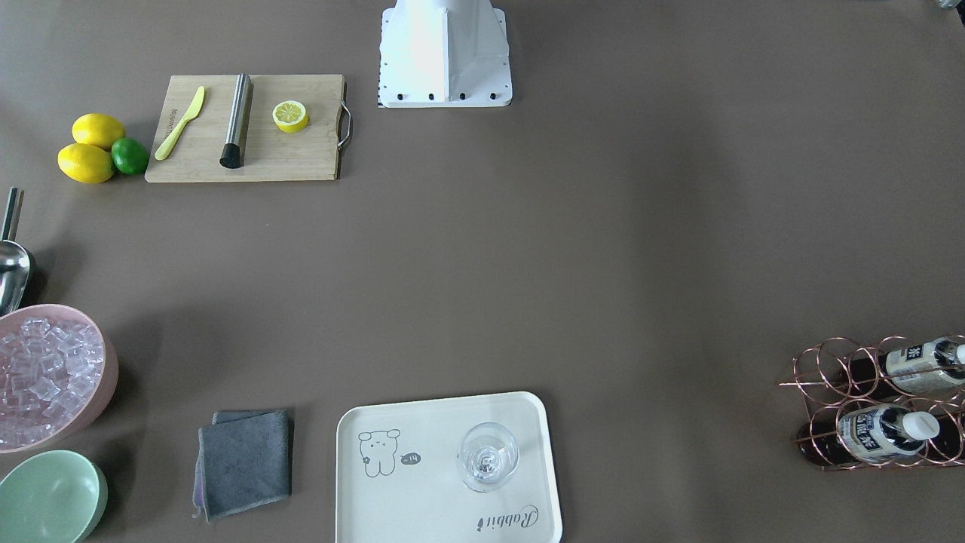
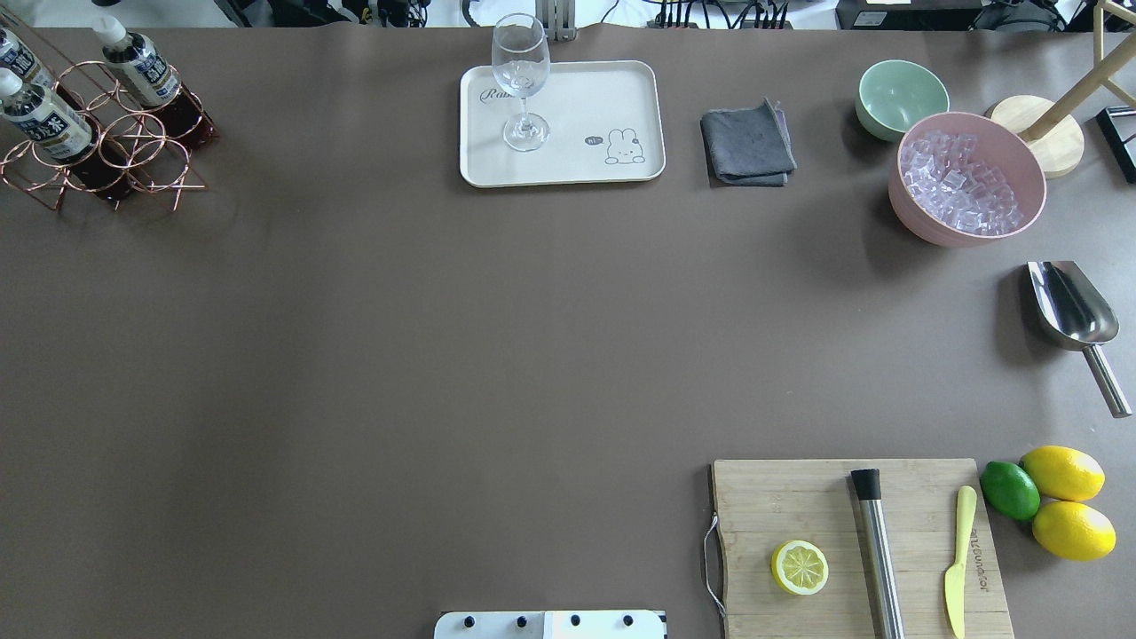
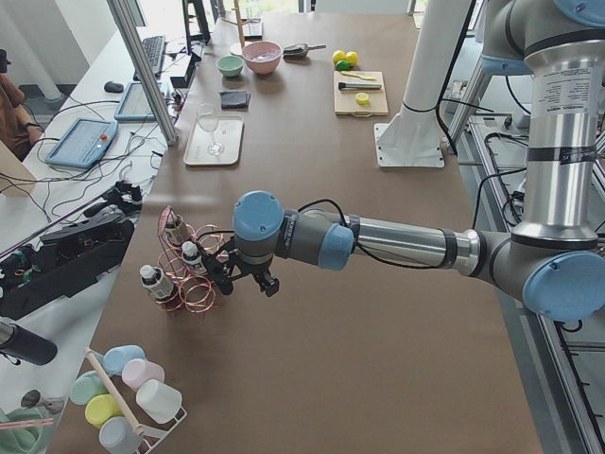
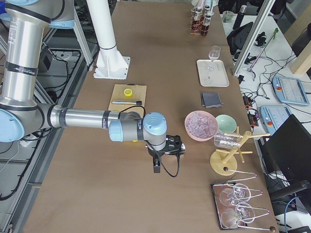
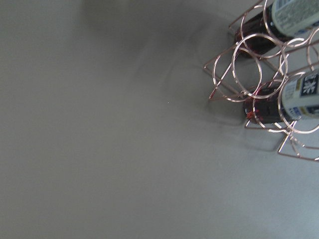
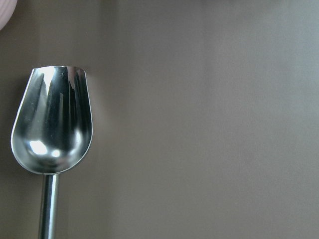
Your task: Take tea from basket to plate
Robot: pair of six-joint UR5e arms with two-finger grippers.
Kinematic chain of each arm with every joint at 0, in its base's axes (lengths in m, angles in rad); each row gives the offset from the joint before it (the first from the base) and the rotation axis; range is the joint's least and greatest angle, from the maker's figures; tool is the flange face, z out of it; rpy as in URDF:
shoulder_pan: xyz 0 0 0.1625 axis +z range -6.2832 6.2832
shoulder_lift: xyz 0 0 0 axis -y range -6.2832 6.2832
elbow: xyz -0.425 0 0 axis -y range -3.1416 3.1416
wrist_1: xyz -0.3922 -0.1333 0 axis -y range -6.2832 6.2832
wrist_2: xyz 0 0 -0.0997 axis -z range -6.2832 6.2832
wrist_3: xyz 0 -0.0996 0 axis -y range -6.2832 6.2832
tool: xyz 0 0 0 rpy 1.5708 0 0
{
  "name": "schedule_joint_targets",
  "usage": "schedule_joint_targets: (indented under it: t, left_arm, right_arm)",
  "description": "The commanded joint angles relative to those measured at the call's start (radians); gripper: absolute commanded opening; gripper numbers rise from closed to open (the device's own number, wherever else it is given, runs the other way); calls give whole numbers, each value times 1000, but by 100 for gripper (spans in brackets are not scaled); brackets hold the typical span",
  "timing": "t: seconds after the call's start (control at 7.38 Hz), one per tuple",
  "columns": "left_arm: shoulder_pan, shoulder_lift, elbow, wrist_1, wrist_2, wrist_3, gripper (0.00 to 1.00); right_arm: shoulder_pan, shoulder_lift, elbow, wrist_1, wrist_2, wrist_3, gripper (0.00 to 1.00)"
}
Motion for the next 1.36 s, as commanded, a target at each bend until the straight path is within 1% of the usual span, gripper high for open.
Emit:
schedule_joint_targets:
  t: [0.0,0.14,0.27,0.54,0.68,0.81,1.08,1.22]
  left_arm:
    - [21,-163,67,36,46,-261,98]
    - [28,-252,130,76,64,-315,98]
    - [31,-335,171,129,64,-411,98]
    - [37,-431,242,157,77,-508,98]
    - [54,-454,268,147,102,-633,98]
    - [54,-454,271,144,105,-698,98]
    - [55,-472,316,112,107,-745,98]
    - [57,-480,349,63,126,-784,98]
  right_arm:
    - [0,0,0,0,0,0,100]
    - [0,0,0,-2,-1,0,100]
    - [0,0,0,0,-1,0,100]
    - [0,-1,-2,0,-3,2,100]
    - [0,-1,-2,-2,-3,2,100]
    - [0,-3,-2,-2,-3,2,100]
    - [-11,-5,-8,-3,-11,2,100]
    - [-14,-8,-11,-3,-15,2,100]
